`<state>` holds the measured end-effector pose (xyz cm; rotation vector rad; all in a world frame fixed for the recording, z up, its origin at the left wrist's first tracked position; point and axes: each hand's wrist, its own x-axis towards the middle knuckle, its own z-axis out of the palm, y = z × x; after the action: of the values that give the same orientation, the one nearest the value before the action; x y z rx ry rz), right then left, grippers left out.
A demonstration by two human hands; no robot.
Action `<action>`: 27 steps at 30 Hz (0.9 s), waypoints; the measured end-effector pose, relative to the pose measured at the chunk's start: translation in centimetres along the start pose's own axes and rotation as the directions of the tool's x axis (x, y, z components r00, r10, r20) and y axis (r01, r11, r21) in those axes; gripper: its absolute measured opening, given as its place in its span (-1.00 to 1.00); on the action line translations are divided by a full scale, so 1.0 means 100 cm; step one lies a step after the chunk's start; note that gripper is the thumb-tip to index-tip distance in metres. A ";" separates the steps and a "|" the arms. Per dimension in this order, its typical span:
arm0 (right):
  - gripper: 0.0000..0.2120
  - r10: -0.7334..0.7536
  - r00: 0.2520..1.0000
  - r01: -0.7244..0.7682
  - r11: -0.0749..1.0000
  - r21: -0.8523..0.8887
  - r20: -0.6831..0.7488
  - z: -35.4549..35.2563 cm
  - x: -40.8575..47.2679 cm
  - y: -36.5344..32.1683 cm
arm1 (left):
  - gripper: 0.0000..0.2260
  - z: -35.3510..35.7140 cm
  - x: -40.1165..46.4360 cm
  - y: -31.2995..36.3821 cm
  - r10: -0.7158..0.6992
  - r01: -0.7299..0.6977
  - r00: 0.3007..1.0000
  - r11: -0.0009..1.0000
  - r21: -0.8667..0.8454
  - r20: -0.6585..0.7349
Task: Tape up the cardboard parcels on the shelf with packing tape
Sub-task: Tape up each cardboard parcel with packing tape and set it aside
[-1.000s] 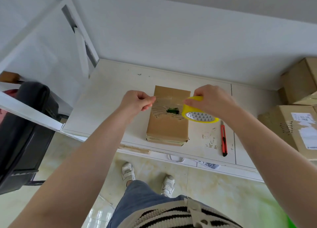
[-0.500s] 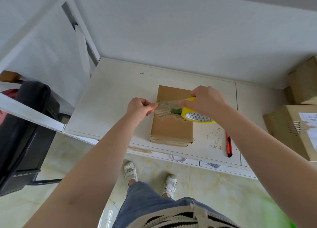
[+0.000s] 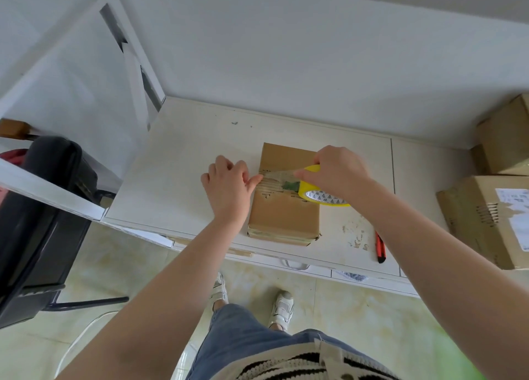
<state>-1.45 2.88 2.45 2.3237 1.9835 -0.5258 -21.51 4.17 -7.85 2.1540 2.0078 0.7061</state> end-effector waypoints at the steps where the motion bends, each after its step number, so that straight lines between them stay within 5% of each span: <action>1: -0.46 0.006 1.000 -0.006 1.000 0.002 0.001 0.001 0.000 0.000 | -0.70 0.000 -0.002 0.002 0.039 -0.038 0.999 0.997 0.067 -0.022; 5: -0.48 0.026 1.000 -0.026 1.000 -0.005 -0.003 0.003 0.001 -0.001 | -0.59 -0.002 -0.005 0.017 -0.004 -0.058 0.971 0.966 0.251 0.241; 10: -0.42 0.010 1.000 -0.010 1.000 -0.029 -0.001 0.001 -0.002 -0.004 | -0.53 0.002 -0.004 0.027 -0.136 0.048 0.904 0.975 0.219 0.406; 14: -0.45 0.011 1.000 -0.013 0.995 0.101 0.025 -0.011 0.000 0.016 | -0.56 0.005 -0.005 0.025 -0.172 0.118 0.885 0.982 0.148 0.432; 19: -0.49 0.052 0.999 -0.052 0.999 -0.004 0.015 -0.017 -0.001 0.045 | -0.54 0.007 -0.006 0.025 -0.205 0.154 0.870 0.977 0.147 0.449; 27: -0.44 0.191 0.976 -0.202 0.973 0.115 0.104 0.026 0.009 0.063 | -0.52 0.008 -0.008 0.027 -0.236 0.182 0.862 0.970 0.160 0.450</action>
<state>4.17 1.92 -1.41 2.4825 1.7027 -0.7472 -18.71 3.28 -7.64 1.8775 1.9972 0.0300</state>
